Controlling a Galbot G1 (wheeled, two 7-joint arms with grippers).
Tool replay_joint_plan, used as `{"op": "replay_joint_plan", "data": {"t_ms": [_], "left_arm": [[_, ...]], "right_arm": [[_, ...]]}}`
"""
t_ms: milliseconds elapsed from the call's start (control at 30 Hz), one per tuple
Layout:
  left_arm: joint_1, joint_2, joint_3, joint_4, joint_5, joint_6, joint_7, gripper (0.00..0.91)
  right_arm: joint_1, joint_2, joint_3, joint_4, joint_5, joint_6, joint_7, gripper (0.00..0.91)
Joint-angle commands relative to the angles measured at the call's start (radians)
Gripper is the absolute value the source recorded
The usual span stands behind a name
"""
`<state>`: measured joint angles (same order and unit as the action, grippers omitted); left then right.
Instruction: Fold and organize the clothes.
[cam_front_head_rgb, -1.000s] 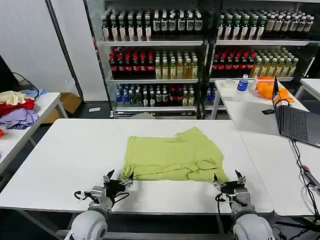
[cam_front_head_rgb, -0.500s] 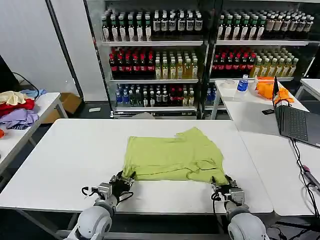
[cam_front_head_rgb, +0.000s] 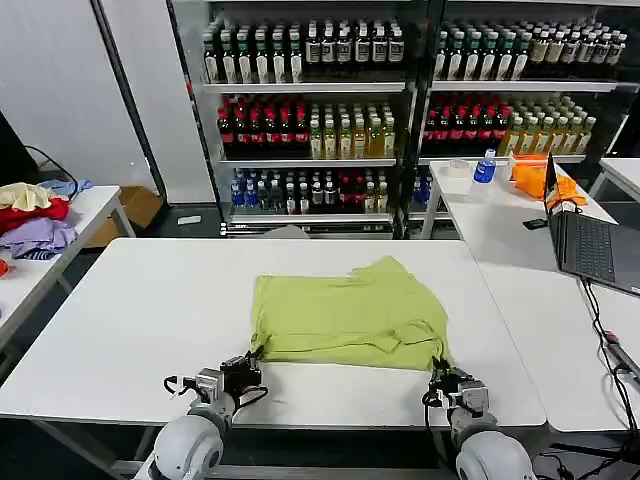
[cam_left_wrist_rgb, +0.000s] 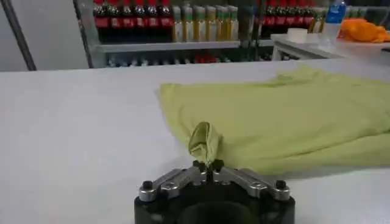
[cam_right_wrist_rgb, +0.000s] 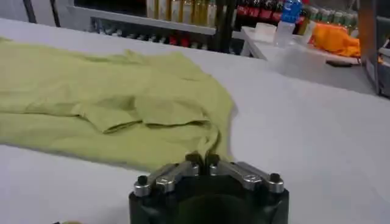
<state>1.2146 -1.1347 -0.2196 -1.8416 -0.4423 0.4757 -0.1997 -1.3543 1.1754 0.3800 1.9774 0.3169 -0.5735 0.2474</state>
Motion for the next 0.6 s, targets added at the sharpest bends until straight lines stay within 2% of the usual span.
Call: {"op": "replay_joint_plan", "data": {"t_ms": [33,267,533,600], "left_arm": [[0.107,0.007,-0.015,-0.1,0.017,-0.013,-0.031,0.03],[0.294,0.023,-0.044,-0.231,0.04,-0.017,-0.039,0.03],[0.404,0.04,-0.089,-0.322,0.103,-0.034,-0.034,0.02],[0.407,0.043,-0.09,-0.335,0.114,-0.024,-0.034,0.081]], "right_arm": [[-0.073,-0.008,0.031,0.07,0.01,-0.004,0.003,0.0],[-0.196,-0.032,0.072,0.167,-0.007,-0.004,0.0,0.0],[-0.285,-0.037,0.113,0.262,-0.042,-0.004,-0.013,0.0],[-0.281,-0.029,0.107,0.248,-0.032,0.002,-0.018,0.0]]}}
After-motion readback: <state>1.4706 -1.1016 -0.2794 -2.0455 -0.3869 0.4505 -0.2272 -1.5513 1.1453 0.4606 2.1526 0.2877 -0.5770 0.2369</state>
